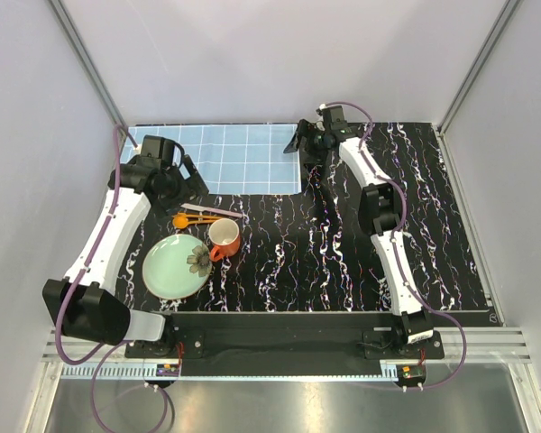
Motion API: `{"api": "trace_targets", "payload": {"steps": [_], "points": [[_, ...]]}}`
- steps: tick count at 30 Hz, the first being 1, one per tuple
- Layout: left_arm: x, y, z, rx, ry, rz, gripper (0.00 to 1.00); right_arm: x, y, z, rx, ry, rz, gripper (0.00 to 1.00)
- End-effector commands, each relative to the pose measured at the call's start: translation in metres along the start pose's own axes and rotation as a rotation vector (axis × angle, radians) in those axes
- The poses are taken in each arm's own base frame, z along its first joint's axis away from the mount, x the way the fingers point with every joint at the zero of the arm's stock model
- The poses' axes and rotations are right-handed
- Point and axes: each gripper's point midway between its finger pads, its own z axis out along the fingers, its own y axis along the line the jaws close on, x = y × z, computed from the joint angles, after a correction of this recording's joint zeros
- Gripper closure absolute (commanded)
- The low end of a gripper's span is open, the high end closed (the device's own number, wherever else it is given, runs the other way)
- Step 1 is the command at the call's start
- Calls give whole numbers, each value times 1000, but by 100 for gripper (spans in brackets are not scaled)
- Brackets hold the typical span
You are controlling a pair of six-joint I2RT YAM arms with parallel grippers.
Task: Set the dinner table for one person
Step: Move the napkin to the center of the board.
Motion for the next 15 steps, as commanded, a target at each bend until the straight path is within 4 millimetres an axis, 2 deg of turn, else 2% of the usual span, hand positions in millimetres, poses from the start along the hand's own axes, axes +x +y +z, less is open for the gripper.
{"api": "trace_targets", "payload": {"steps": [1,11,15], "points": [[-2,-2,-9,23,-31,-8,1,37,-15,24,36,87,4,5],[1,1,-7,12,-25,-8,1,79,-4,42,50,167,-2,7],[4,5,-7,3,-28,-9,1,80,-6,43,69,160,-9,8]]}}
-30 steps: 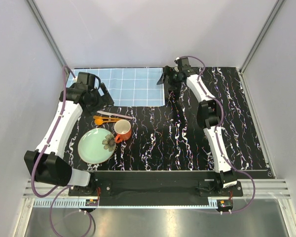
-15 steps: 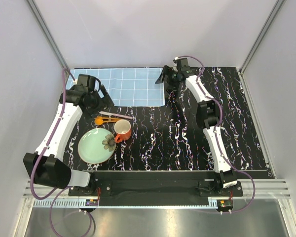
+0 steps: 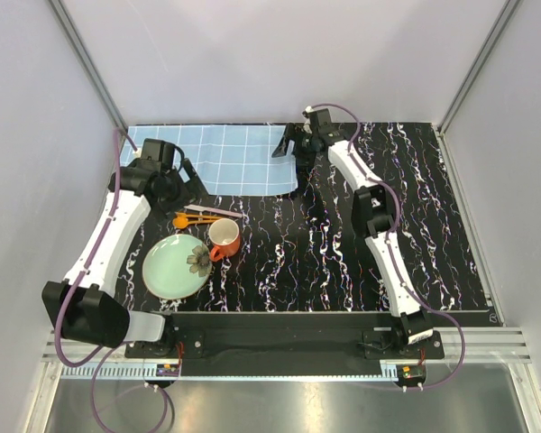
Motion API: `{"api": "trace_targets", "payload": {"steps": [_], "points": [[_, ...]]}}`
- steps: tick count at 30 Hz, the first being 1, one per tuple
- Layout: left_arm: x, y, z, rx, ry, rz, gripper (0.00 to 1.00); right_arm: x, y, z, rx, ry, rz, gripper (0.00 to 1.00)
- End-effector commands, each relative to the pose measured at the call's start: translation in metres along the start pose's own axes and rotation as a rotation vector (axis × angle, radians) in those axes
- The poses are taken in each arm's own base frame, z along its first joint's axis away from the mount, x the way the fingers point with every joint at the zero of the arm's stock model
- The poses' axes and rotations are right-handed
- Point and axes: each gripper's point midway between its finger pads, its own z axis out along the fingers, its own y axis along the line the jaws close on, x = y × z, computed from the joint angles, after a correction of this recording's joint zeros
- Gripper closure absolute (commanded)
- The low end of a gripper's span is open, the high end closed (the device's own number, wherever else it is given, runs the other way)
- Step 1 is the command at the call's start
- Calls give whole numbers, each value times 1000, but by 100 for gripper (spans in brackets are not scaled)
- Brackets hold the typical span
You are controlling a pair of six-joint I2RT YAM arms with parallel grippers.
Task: Set the dinner table for one person
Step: Move the napkin to the center of the board.
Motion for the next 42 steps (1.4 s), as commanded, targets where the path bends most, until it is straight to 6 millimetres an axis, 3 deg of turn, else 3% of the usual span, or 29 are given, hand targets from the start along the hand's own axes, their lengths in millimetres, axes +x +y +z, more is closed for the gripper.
{"api": "trace_targets", "payload": {"steps": [1,7,9,11,12,13,14,20,24,28,36,42], "points": [[0,1,-9,15,-38,-3,1,59,-33,27,104,142,43,9],[-3,-1,-13,28,-49,-1,1,57,-29,25,103,138,51,20],[-6,-4,-16,38,-56,3,1,54,-27,23,100,131,49,33],[-7,-6,-16,45,-55,5,1,49,-24,19,105,116,42,56],[-8,-8,-16,47,-53,5,1,47,-23,18,106,110,39,78],[-9,-8,-15,48,-52,7,1,43,-23,17,110,101,32,92],[-8,-9,-16,50,-51,7,1,41,-21,15,110,96,29,100],[-7,-6,-16,45,-53,8,1,37,-14,11,81,96,19,100],[-5,-5,-15,43,-48,5,1,25,-8,3,89,60,-12,100],[-4,-5,-16,45,-47,7,1,7,-8,-16,128,18,-34,100],[-8,-7,-17,50,-57,17,1,-17,-33,-63,240,-26,-43,100],[-8,-7,-19,56,-60,28,1,-16,-43,-92,291,-4,-47,100]]}}
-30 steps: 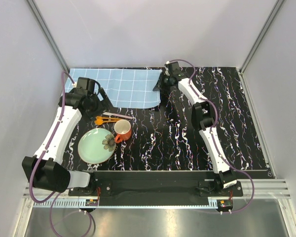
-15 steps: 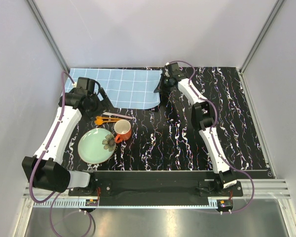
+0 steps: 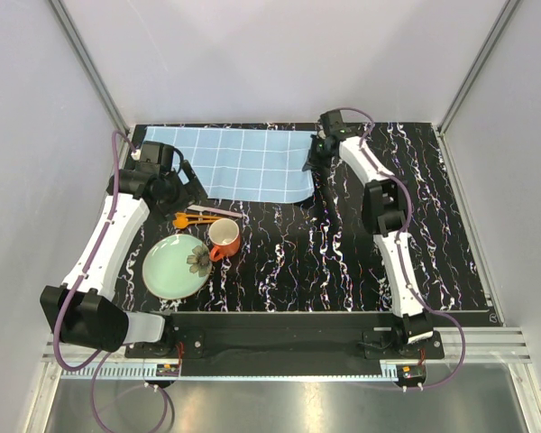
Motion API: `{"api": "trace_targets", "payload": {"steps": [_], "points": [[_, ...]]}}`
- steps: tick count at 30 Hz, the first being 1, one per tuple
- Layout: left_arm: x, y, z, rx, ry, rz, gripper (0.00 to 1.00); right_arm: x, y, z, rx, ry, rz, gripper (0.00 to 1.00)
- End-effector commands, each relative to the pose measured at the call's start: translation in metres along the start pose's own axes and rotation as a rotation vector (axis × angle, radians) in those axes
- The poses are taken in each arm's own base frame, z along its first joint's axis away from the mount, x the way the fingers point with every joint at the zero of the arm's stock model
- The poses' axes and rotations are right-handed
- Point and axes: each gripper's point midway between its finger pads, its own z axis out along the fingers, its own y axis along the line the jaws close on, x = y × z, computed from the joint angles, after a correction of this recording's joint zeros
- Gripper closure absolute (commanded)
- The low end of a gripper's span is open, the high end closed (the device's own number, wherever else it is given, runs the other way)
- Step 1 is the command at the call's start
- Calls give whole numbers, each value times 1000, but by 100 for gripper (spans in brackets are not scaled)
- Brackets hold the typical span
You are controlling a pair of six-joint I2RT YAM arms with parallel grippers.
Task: Set the dinner table for one person
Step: Move the napkin to the center of the board.
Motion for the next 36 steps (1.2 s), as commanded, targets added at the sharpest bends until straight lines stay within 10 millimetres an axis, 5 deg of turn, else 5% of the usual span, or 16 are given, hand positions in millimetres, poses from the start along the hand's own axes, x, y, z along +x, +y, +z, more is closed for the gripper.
{"api": "trace_targets", "payload": {"steps": [1,18,36], "points": [[-13,-12,-16,57,-61,25,1,-26,2,-58,44,-68,-51,100],[-20,-15,-19,67,-79,50,1,30,-23,-144,210,12,-78,100],[-20,-17,-26,77,-105,65,1,93,-58,-192,354,104,-47,100]]}}
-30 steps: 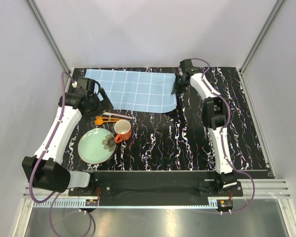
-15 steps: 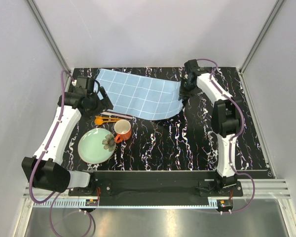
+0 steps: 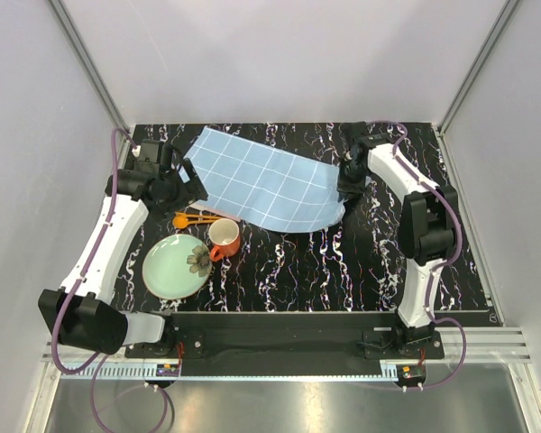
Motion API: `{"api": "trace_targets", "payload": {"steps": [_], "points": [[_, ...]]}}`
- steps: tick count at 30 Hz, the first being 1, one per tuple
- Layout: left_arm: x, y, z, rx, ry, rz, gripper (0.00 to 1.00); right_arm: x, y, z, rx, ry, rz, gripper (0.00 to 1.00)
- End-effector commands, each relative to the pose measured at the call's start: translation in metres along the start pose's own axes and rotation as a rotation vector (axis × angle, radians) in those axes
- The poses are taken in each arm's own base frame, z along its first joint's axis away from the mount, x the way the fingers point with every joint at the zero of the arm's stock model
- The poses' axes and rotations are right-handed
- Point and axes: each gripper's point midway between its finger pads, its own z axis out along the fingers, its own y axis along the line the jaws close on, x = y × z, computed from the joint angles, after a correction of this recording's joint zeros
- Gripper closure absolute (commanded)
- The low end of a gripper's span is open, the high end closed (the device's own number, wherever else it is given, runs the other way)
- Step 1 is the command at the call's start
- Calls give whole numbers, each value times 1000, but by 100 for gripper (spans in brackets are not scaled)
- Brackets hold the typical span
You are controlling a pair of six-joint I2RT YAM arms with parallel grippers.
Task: Set the dinner table for one person
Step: Move the napkin to the center of the board.
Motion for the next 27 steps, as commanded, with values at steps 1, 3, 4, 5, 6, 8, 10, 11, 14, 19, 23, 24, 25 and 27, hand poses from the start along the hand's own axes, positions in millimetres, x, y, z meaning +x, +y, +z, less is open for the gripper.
{"api": "trace_targets", "payload": {"steps": [1,3,4,5,6,8,10,11,14,19,23,24,25,27], "points": [[-17,-12,-18,53,-83,25,1,9,-14,-32,63,-45,-8,100],[-19,-15,-19,58,-85,28,1,10,-19,-37,86,-60,-4,100],[-19,-15,-18,57,-84,28,1,14,-22,-36,96,-52,1,100],[-19,-16,-18,60,-84,29,1,17,-23,-39,101,-53,7,100],[-20,-17,-19,61,-85,31,1,19,-24,-40,104,-50,18,100],[-21,-18,-21,62,-90,32,1,28,-27,-43,111,-32,29,100],[-21,-17,-22,61,-95,37,1,37,-29,-43,113,-10,38,100],[-22,-18,-23,61,-99,37,1,40,-29,-48,111,-14,42,100],[-20,-17,-22,55,-92,43,1,51,-35,-49,127,3,53,100],[-21,-19,-22,58,-92,46,1,61,-51,-45,198,22,59,100],[-23,-22,-23,62,-95,50,1,46,-64,-39,253,9,93,100],[-24,-23,-26,67,-99,51,1,42,-67,-38,254,10,109,100],[-25,-24,-26,67,-99,54,1,32,-66,-39,245,-9,120,100],[-26,-26,-28,70,-103,53,1,14,-71,-36,247,-28,134,100]]}}
